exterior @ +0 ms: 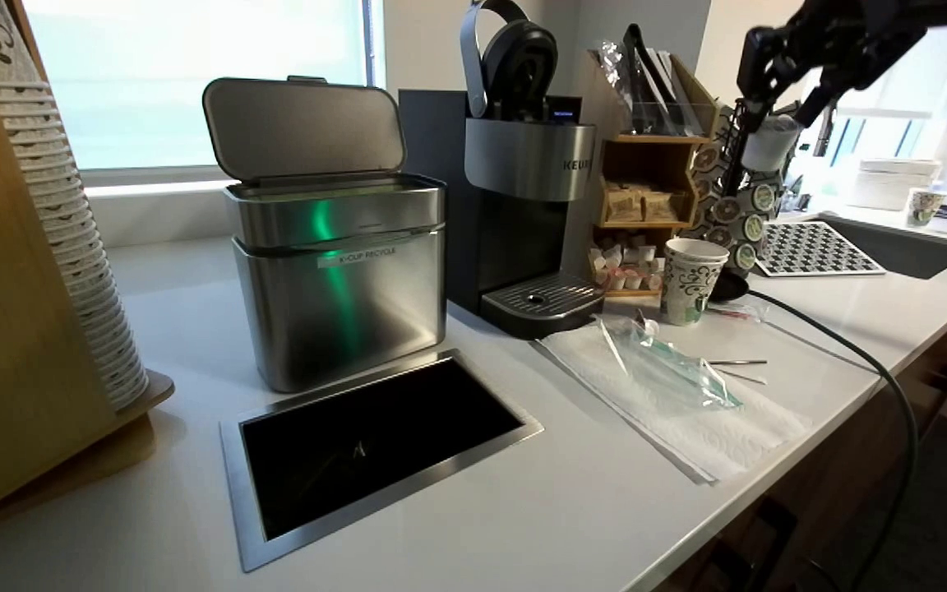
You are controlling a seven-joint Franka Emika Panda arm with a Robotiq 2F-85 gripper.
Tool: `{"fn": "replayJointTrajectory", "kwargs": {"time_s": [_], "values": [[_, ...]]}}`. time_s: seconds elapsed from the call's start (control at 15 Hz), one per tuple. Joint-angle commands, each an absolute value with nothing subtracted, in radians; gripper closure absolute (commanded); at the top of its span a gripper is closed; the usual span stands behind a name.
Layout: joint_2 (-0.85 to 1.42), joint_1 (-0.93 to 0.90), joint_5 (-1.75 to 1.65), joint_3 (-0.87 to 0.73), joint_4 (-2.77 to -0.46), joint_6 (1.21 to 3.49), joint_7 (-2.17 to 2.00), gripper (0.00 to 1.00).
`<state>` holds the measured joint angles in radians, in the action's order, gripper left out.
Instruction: Open the coffee maker, put one white container inside and then close the lid of the silver bin
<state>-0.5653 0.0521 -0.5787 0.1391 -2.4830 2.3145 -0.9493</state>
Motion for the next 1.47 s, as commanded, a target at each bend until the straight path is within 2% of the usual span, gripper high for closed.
{"fn": "replayJointTrajectory", "kwargs": {"time_s": [0.0,0.47,0.6,0.67,1.2,1.27,1.4], "values": [[-0.547,0.046,-0.457,0.142,-2.323,2.185,-0.807,0.72],[-0.357,0.036,-0.225,0.111,-1.874,1.875,-0.452,0.72],[-0.300,0.061,-0.262,0.129,-1.787,1.828,-0.449,0.72],[-0.386,0.054,-0.267,0.125,-1.894,1.892,-0.475,0.47],[-0.298,0.049,-0.270,0.119,-1.801,1.869,-0.466,0.47],[-0.298,0.049,-0.270,0.119,-1.801,1.868,-0.466,0.72],[-0.267,0.044,-0.262,0.117,-1.760,1.872,-0.440,0.72]]}}
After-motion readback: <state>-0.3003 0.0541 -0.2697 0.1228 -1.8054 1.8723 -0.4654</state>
